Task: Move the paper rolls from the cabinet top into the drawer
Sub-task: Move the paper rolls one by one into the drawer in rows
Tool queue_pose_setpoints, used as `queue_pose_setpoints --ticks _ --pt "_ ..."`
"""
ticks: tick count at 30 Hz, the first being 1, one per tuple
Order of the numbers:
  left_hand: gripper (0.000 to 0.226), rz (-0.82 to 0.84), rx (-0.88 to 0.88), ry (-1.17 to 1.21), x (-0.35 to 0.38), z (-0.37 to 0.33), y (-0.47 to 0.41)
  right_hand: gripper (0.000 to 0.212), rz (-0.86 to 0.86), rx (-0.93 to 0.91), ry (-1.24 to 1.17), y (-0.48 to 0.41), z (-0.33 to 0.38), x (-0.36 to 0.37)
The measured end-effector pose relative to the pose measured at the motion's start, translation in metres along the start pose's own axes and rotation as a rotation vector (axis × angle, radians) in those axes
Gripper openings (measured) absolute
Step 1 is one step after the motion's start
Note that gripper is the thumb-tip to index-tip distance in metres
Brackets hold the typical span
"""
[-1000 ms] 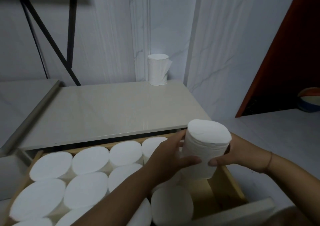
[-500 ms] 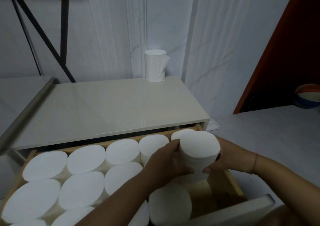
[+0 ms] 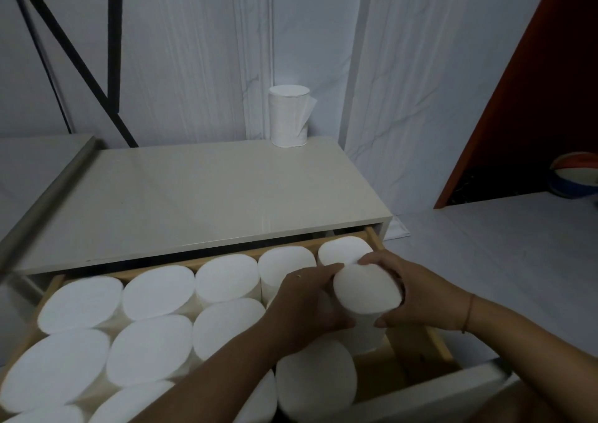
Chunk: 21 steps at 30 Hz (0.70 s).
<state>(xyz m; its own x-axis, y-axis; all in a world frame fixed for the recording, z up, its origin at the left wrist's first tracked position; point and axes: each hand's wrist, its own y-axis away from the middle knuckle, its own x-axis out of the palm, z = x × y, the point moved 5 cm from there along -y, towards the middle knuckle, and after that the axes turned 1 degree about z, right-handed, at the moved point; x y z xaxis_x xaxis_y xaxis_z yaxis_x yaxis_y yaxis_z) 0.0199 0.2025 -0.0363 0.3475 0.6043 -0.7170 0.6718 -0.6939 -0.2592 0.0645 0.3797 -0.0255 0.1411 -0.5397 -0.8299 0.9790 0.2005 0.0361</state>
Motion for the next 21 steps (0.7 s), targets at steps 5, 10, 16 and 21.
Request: queue_pose_setpoints --ticks 5,10,16,21 --pt "0.079 0.015 -0.023 -0.145 0.000 0.015 0.001 0.080 -0.040 -0.003 0.060 0.000 0.000 0.004" --pt "0.081 0.159 -0.066 -0.453 -0.003 0.041 0.007 0.082 -0.045 0.011 0.120 0.001 0.001 0.010" --pt "0.077 0.186 -0.036 -0.569 -0.002 0.049 0.013 0.080 -0.060 0.005 0.151 0.004 0.003 0.013" --pt "0.076 0.189 -0.026 -0.574 -0.002 0.051 0.015 0.079 -0.066 -0.004 0.181 0.004 0.003 0.015"
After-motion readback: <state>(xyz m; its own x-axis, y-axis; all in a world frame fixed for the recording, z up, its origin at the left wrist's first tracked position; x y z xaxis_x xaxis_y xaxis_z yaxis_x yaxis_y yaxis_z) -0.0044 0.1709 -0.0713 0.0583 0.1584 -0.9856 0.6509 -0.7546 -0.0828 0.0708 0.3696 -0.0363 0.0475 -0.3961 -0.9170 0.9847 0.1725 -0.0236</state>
